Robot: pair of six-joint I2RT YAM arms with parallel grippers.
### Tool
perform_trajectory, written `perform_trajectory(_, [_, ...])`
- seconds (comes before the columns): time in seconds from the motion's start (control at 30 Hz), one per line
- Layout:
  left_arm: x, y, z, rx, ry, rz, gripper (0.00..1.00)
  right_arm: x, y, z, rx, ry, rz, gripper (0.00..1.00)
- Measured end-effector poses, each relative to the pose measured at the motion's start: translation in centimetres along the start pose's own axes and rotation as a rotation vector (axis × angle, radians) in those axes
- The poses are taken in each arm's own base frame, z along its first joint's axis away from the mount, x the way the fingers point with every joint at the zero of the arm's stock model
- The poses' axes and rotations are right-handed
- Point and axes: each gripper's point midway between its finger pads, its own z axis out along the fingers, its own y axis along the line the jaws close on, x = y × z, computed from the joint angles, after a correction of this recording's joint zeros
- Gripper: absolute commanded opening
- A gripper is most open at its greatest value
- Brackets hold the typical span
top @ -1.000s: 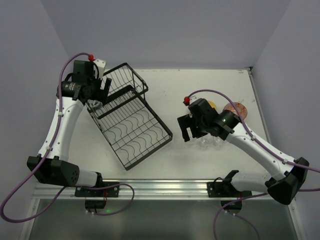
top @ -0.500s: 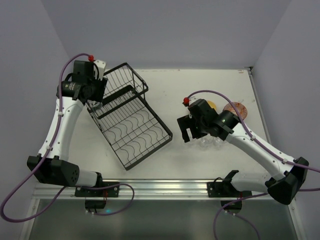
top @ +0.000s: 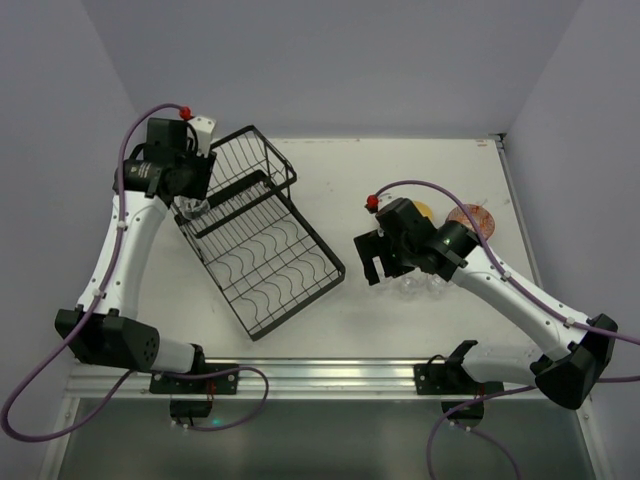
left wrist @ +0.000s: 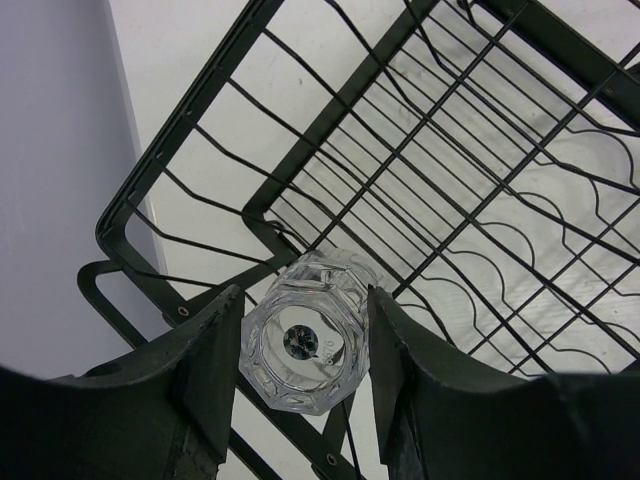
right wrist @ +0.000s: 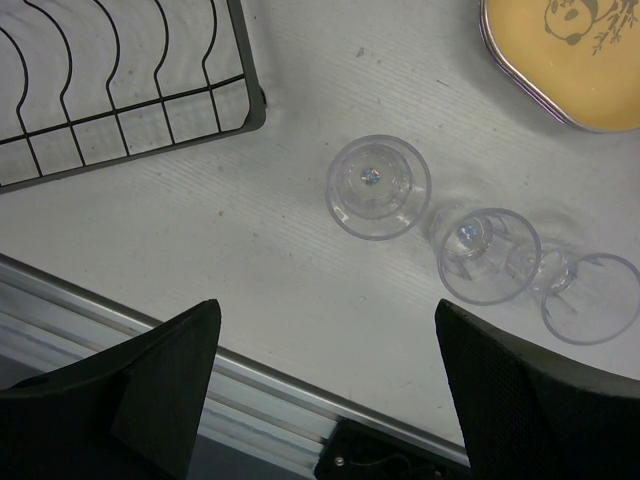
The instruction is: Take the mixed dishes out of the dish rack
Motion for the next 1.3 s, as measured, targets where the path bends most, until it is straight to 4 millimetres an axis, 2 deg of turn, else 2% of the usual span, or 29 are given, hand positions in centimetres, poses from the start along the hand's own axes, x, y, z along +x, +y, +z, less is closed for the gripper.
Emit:
perform_trajectory(0.23, [-0.6, -0.5, 0.2, 0.034, -0.011, -0.002, 0.0, 0.0, 0.0, 0.1, 0.002, 0.002, 0.0, 0.89])
perform_trajectory(0.53, [-2.0, -1.3, -0.7, 0.085, -0.072, -0.027, 0.0, -0.3, 0.1, 0.0, -0.001, -0.012, 0.006, 0.9])
perform_trajectory(0.87, [-4.5, -1.8, -4.0, 0.136, -0.213, -0.042, 0.0, -2.5, 1.0, -0.9, -0.043, -0.076, 0.024, 0.9])
perform_trajectory(1.03, [-6.2, -2.1, -6.9, 0.168, -0.329, -0.056, 0.0, -4.6, 2.6, -1.8, -0.134, -0.153, 0.047, 0.89])
perform_trajectory(1.1, [-7.2, -2.3, -8.6, 0.19, -0.399, -0.069, 0.0, -5.9, 3.7, -2.9, -0.205, -0.215, 0.061, 0.89])
perform_trajectory(1.17, [-8.3, -2.7, -10.8, 0.221, -0.484, -0.08, 0.0, -7.6, 5.2, -5.0, -0.311, -0.305, 0.078, 0.89])
perform_trajectory(1.3, [-10.0, -4.1, -15.6, 0.323, -0.662, -0.106, 0.0, -11.3, 8.7, -11.4, -0.583, -0.541, 0.094, 0.89])
